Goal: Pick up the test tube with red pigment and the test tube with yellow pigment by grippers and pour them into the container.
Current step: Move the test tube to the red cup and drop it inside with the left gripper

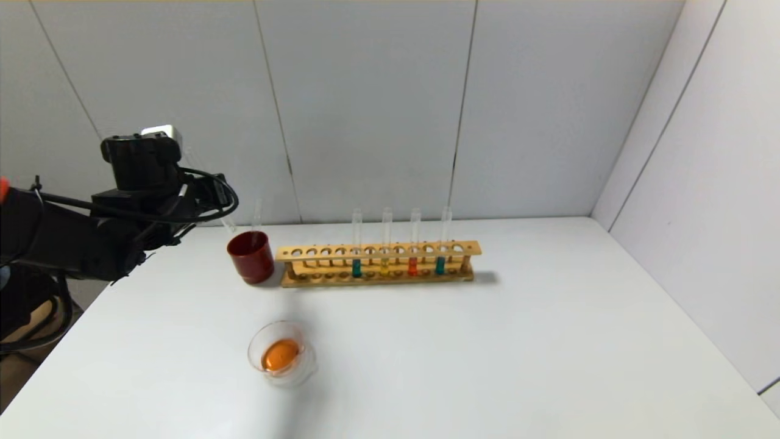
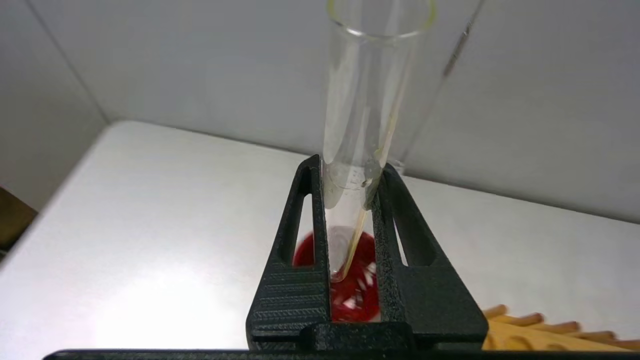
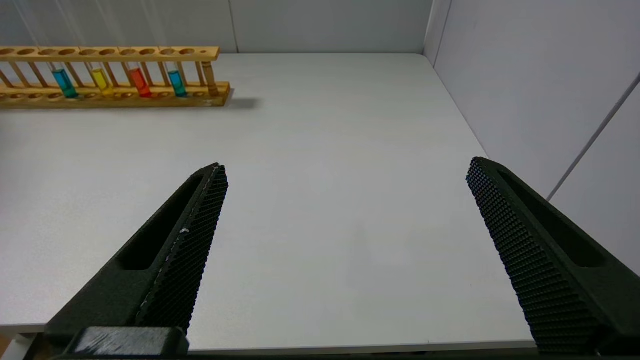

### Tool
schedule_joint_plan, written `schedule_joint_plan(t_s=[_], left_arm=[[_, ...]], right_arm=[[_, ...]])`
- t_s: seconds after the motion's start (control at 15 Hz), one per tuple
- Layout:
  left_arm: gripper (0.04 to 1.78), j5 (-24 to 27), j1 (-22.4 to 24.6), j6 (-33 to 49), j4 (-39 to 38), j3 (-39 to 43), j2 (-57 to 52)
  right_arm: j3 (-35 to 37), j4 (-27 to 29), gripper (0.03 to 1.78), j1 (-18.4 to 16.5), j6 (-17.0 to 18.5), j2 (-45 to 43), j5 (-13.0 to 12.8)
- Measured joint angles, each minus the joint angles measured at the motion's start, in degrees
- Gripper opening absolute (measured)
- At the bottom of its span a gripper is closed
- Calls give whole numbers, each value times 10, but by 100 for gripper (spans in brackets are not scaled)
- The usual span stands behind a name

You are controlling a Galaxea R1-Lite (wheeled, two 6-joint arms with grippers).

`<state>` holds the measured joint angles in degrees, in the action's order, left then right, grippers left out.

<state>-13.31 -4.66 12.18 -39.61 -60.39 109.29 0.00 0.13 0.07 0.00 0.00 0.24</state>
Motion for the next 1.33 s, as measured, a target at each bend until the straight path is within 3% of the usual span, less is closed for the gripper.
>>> schedule_joint_plan(t_s=[0.33, 1.33], left_arm=[[30, 0, -4, 17, 4, -37, 48], [30, -8, 3, 8, -20, -43, 115]], right_arm=[[0, 0, 175, 0, 0, 0, 0], [0, 0, 175, 0, 0, 0, 0]])
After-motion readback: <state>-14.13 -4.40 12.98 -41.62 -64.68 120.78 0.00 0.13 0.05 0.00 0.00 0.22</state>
